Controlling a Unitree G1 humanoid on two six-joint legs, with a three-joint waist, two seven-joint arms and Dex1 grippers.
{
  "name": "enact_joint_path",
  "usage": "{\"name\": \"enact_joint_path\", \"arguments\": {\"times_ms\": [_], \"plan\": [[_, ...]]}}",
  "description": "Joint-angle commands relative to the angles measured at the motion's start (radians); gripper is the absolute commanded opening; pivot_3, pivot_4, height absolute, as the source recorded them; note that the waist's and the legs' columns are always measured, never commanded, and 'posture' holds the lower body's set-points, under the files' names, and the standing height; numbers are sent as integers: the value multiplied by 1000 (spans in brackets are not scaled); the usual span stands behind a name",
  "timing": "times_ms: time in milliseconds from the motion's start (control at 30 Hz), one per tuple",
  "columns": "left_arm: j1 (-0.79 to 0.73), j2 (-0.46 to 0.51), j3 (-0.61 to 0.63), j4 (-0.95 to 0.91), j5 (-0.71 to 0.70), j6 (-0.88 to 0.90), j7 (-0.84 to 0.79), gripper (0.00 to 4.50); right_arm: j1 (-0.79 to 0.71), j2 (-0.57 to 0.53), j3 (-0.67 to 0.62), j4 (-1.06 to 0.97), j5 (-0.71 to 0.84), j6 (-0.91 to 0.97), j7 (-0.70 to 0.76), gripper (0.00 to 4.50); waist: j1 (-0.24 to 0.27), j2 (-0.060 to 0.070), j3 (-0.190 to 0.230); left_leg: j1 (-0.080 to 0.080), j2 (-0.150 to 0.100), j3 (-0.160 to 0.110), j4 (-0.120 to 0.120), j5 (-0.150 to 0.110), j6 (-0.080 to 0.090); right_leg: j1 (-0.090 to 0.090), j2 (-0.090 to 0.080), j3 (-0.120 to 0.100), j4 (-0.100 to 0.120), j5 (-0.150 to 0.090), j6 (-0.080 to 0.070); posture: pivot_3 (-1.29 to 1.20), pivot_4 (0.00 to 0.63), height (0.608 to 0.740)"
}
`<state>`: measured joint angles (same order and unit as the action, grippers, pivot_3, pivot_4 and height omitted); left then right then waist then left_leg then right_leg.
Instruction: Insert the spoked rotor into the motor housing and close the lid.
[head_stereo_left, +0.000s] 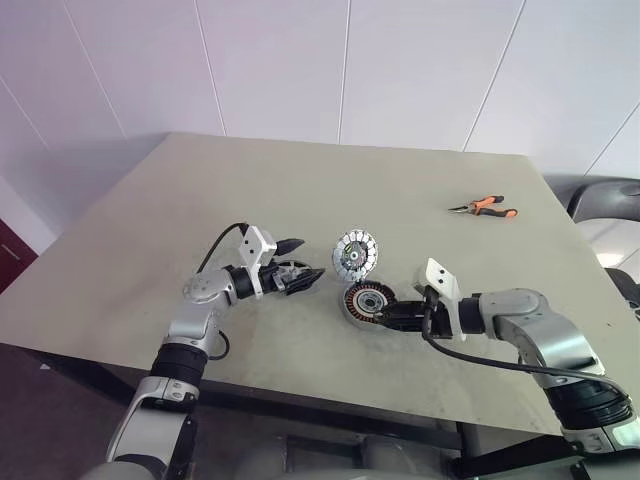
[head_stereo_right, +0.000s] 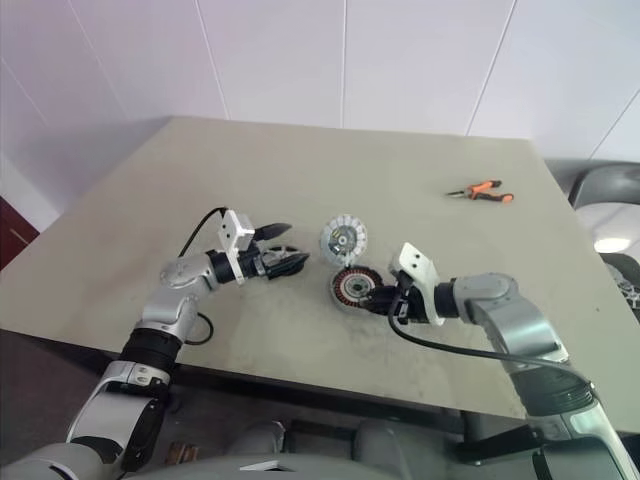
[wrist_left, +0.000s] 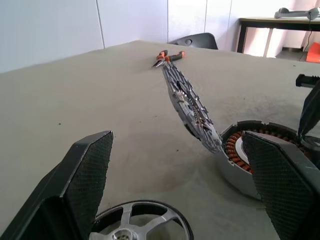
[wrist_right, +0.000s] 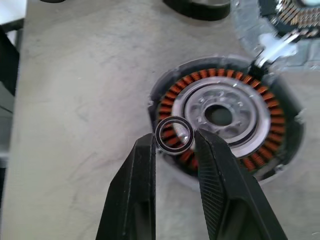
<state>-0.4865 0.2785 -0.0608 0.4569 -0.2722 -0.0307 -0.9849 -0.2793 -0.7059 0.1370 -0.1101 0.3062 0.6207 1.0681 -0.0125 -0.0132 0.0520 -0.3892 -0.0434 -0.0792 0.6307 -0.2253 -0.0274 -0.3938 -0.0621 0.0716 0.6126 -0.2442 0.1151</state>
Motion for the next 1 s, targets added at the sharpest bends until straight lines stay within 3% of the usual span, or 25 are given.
{"name": "enact_joint_path", "arguments": {"times_ms": [33, 267, 633, 1000], "plan": [[-11, 13, 16, -64, -17, 4, -6, 4388, -44, -1, -25, 14, 7, -26, -2, 752, 2, 0, 0, 0, 0, 0, 0, 0, 0, 0, 0, 0, 0, 0, 0, 0, 0, 740], [-13, -10, -1, -97, -7, 31, 21, 4388, -50, -11, -22, 21, 3, -23, -11, 752, 2, 0, 0, 0, 0, 0, 1, 0, 0, 0, 0, 0, 0, 1, -1, 0, 0, 740], [-74, -64, -15, -10, 35, 12, 52, 4388, -79, -11, -21, 109, -15, -63, -3, 752, 1, 0, 0, 0, -1, 0, 0, 0, 0, 0, 0, 0, 0, 1, -1, 0, 0, 740], [-132, -129, -35, 87, 76, -26, 92, 4388, -53, -10, -17, 53, -2, -56, 9, 752, 0, 0, 0, 0, -1, 0, 1, 0, 0, 1, 0, 0, 0, 1, 0, 0, 0, 740]]}}
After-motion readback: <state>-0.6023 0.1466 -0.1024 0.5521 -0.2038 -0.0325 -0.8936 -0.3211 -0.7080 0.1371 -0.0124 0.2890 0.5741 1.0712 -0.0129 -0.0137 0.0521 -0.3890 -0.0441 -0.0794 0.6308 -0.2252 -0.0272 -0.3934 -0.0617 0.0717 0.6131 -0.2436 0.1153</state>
